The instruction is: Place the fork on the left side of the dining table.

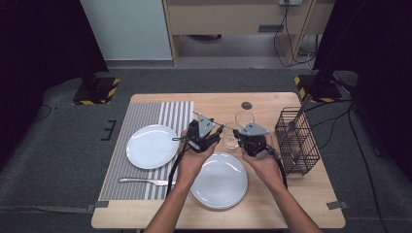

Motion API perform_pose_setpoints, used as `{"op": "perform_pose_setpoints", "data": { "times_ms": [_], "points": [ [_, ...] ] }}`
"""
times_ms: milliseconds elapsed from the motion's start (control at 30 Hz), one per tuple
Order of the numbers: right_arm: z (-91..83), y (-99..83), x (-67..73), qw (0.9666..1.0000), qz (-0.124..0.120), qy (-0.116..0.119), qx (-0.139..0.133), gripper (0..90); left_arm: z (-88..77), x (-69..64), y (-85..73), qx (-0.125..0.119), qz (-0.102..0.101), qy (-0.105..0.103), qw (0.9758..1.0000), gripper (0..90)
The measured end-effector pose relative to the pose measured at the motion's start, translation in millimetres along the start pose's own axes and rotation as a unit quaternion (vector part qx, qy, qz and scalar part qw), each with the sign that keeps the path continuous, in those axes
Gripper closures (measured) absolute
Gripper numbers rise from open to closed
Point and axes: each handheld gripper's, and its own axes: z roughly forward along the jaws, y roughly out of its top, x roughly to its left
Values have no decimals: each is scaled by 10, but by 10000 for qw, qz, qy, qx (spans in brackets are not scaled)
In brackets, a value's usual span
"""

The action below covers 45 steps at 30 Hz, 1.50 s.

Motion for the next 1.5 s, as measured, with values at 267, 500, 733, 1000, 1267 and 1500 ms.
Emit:
{"op": "perform_pose_setpoints", "data": {
  "times_ms": [267,500,733,1000,1267,1500],
  "points": [
    [-38,63,5,9999,-111,-48,-11,883,29,40,20,92,-28,35,9999,548],
    [-67,145,15,9994,-330,-127,-10,883,25,77,27,98,-82,38,9999,547],
    [-83,183,14,9986,-500,-171,10,882,40,87,17,110,-90,31,9999,545],
    [-99,191,18,9981,-587,-204,27,881,57,88,-6,143,-103,18,9998,545],
    [-144,223,29,9974,-677,-236,12,880,64,83,-19,147,-119,13,9998,544],
    [-168,231,26,9968,-758,-266,37,879,92,69,-43,175,-140,-11,9997,540]
  ]
}}
